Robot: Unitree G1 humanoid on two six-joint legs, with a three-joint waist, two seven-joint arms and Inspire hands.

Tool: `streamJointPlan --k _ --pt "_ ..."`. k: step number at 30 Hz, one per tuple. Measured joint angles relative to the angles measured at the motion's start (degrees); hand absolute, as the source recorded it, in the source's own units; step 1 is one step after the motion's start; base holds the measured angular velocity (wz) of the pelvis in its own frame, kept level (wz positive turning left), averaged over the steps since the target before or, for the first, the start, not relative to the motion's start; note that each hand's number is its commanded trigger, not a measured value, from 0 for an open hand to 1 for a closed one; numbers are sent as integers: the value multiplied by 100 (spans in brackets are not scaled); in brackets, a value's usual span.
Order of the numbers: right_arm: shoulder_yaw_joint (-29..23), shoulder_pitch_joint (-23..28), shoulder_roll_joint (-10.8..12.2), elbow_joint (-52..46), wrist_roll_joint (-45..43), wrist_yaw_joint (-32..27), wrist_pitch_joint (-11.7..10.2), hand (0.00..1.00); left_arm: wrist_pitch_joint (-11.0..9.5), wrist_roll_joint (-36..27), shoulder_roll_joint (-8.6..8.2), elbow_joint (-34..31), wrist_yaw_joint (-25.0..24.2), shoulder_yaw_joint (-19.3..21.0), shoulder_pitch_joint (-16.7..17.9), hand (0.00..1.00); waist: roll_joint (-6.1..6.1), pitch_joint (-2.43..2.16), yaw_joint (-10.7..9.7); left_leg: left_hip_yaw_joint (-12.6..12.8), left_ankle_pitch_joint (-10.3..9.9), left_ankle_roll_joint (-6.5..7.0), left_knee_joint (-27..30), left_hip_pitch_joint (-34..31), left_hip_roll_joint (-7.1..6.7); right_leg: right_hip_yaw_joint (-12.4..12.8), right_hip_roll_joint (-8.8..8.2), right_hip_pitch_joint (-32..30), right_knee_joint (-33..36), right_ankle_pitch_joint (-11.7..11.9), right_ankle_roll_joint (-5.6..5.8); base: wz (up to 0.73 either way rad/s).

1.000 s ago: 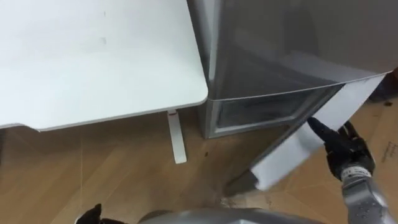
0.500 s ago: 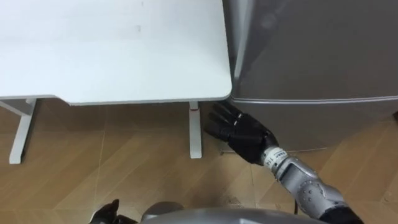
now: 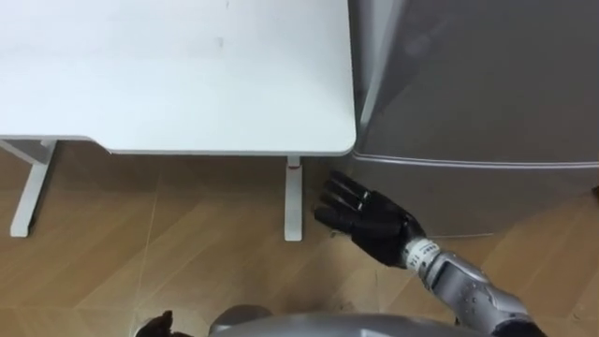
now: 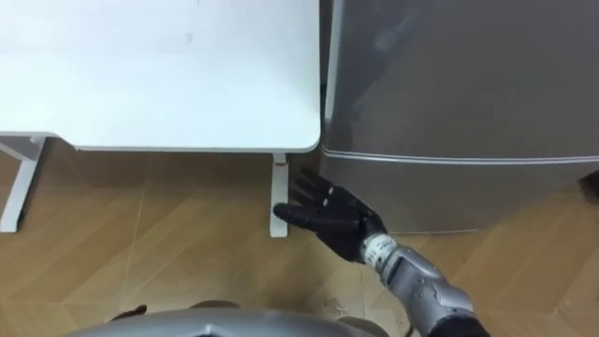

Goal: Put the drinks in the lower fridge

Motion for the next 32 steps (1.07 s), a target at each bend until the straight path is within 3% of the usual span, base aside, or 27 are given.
streamJointPlan --k 6,13,19,23,25,32 --pt "-77 10 -64 1413 -545 -122 -35 0 -1 45 -6 5 76 0 106 0 -64 19 4 -93 -1 -1 72 -10 -26 -62 -18 109 -52 -4 6 11" --pt "-678 47 -8 2684 -1292 -489 -183 0 -3 86 -49 137 91 211 222 0 -127 28 -14 -132 23 2 83 51 -69 -58 -45 186 -93 -19 26 2" --pt "-1015 93 41 2984 -1821 -769 -206 0 48 297 -53 459 84 240 217 0 -113 27 -165 -193 23 2 73 82 -85 -59 -39 256 -147 -36 38 4" --pt "-1138 27 52 3148 -2039 -1082 -190 0 123 311 -61 455 83 262 223 0 -109 30 -156 -190 24 3 45 168 -100 5 -41 295 -153 -49 47 0" --pt "-1232 24 52 3277 -2039 -1267 -193 0 201 408 -88 465 80 316 247 0 -127 45 -150 -195 23 5 19 236 -121 102 -48 333 -156 -74 59 0" --pt "-1376 12 48 3340 -2109 -1677 -154 0 469 876 -168 456 58 358 258 0 -92 21 -149 -193 24 11 -40 294 -152 239 -65 358 -158 -98 82 0"
